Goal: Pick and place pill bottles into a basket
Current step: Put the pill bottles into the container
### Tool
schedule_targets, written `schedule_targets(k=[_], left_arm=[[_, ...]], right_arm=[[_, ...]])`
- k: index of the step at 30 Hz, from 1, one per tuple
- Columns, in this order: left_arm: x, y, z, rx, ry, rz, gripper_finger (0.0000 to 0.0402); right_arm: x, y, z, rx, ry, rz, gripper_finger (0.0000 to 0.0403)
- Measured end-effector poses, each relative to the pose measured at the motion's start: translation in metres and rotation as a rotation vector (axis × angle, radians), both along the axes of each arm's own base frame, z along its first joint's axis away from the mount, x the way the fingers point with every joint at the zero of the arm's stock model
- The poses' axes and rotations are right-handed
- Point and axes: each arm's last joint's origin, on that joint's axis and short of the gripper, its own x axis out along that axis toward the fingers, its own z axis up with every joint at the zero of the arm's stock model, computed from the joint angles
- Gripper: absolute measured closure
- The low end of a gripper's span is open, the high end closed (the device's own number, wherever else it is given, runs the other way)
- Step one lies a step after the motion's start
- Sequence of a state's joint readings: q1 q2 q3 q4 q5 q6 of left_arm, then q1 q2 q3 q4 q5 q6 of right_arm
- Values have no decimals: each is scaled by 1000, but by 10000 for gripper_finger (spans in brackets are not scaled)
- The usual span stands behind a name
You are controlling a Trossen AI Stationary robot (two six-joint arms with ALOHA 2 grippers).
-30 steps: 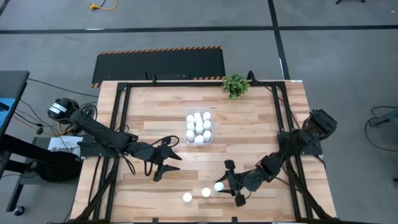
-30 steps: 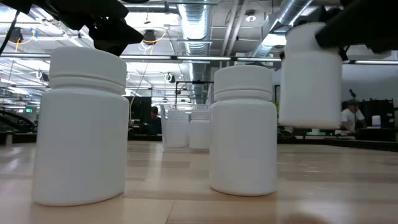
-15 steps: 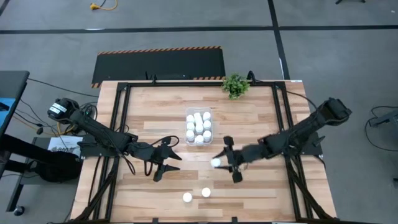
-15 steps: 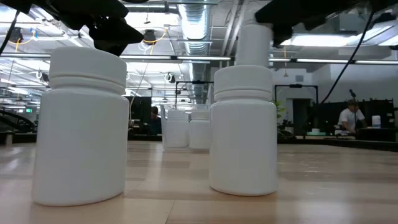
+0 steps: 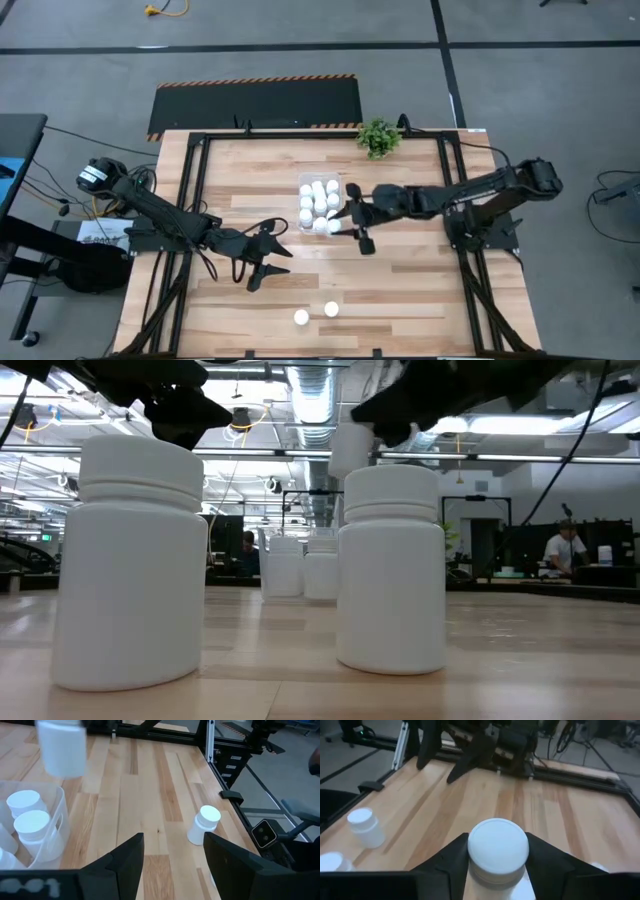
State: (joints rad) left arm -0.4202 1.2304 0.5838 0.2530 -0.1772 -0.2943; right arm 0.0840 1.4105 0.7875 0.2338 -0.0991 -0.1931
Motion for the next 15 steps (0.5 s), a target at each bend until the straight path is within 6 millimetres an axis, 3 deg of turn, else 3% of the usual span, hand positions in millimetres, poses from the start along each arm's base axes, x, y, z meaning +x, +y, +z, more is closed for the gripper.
schedule_targets(k=[15], left_arm=[[0, 0, 0, 4, -3, -2, 207]], right_arm=[[55, -40, -10, -46, 84, 11, 242]])
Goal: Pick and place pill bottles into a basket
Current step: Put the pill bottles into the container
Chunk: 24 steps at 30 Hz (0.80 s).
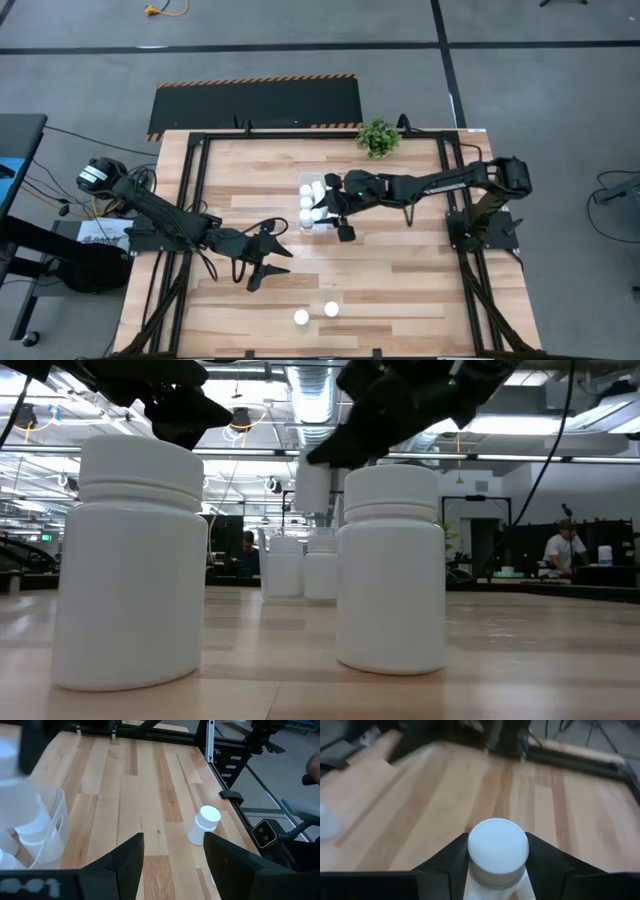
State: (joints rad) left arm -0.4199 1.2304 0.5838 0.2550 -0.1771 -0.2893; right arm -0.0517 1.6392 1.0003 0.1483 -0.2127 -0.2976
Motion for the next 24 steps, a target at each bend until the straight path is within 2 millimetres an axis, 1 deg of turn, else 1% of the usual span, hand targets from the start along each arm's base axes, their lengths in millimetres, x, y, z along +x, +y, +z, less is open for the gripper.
schedule_targets(k=[4, 6, 9, 17, 24], left_arm=[[0, 0, 0, -1, 2, -4, 207], [0, 0, 0, -1, 2, -5, 207], [0, 0, 0, -2, 4, -7, 207], [0, 0, 0, -3, 5, -11, 207], [0, 0, 0, -4, 5, -11, 207]], right_arm=[[11, -13, -6, 0, 26, -32, 248], [13, -18, -11, 3, 52, -46, 242], [18, -22, -14, 7, 60, -51, 234], [19, -17, -16, 23, 74, -18, 249], [19, -12, -17, 29, 81, -8, 230]])
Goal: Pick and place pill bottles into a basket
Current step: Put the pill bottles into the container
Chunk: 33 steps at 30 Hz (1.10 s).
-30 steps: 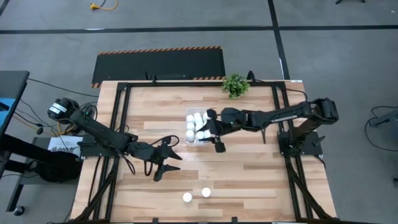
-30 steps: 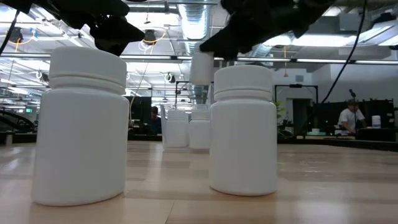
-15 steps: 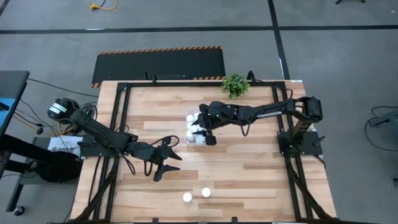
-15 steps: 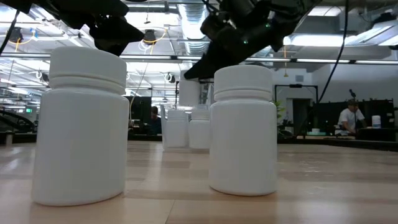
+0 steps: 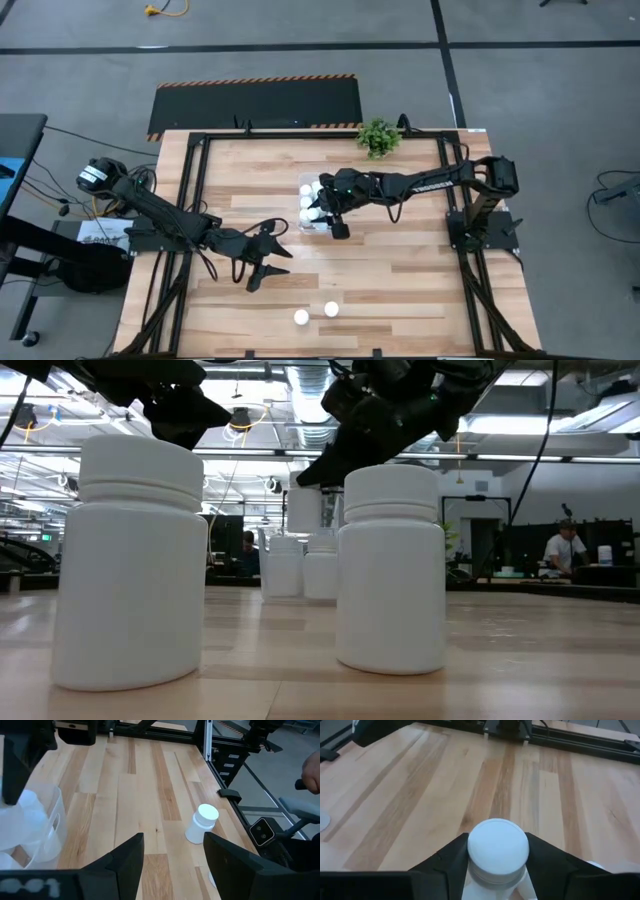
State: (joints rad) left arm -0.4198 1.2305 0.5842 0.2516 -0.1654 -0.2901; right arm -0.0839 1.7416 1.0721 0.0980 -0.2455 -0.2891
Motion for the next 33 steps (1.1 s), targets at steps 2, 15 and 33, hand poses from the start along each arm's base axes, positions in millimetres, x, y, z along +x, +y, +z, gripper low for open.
schedule_targets(k=[2, 15, 33], left_arm=[[0, 0, 0, 0, 0, 0, 207], [0, 0, 0, 2, -1, -1, 207], [0, 0, 0, 8, -3, -4, 207]], right_arm=[[0, 2, 0, 3, 1, 9, 234], [1, 4, 1, 14, -9, 24, 229], [2, -1, 4, 4, -49, 14, 237]])
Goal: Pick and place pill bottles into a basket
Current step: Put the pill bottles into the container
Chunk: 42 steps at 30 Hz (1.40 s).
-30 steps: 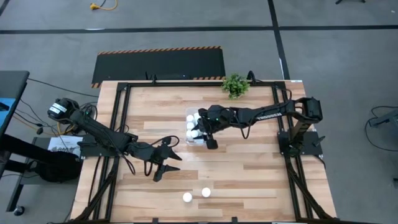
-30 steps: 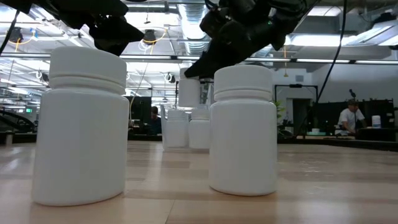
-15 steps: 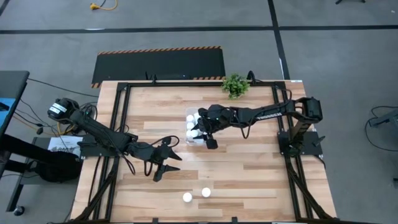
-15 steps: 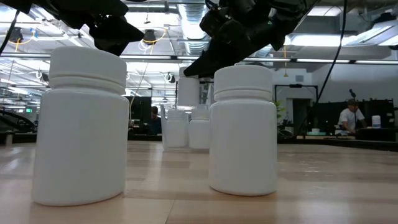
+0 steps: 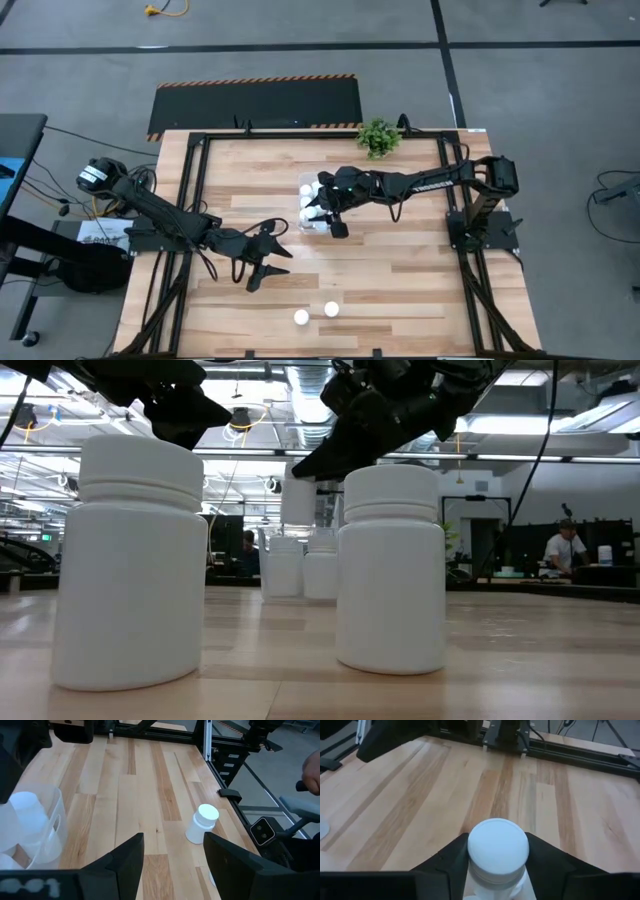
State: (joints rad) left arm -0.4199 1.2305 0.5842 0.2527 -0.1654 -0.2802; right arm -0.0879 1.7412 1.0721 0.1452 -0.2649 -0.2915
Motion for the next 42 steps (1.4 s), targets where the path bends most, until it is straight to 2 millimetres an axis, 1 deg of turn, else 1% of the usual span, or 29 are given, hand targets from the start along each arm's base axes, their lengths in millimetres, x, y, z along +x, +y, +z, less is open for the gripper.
schedule_targets(k=[4, 9, 12, 18, 20, 22, 26, 29, 33, 39, 42], left_arm=[[0, 0, 0, 0, 0, 0, 207], [0, 0, 0, 0, 0, 0, 207], [0, 0, 0, 0, 0, 0, 207], [0, 0, 0, -1, 0, 0, 207], [0, 0, 0, -2, -1, -1, 207], [0, 0, 0, -2, 0, -1, 207], [0, 0, 0, -2, 0, -1, 207], [0, 0, 0, -2, 1, -1, 207], [0, 0, 0, -3, 1, -2, 207], [0, 0, 0, -7, 3, -10, 207], [0, 0, 0, -7, 3, -9, 207]], right_arm=[[0, -2, -1, -12, 4, 1, 244], [-1, -3, -1, -5, 12, -4, 230], [-1, -3, -2, -5, 14, -4, 230], [11, -5, -23, 16, 14, 19, 243], [14, -5, -30, 23, 20, 21, 240], [16, -4, -33, 33, 16, 27, 234], [16, -4, -35, 55, 28, 25, 229], [15, -2, -33, 76, 29, 27, 237], [13, -1, -34, 88, 53, 35, 243], [12, -1, -36, 99, 78, 29, 229], [12, -1, -36, 99, 78, 29, 231]])
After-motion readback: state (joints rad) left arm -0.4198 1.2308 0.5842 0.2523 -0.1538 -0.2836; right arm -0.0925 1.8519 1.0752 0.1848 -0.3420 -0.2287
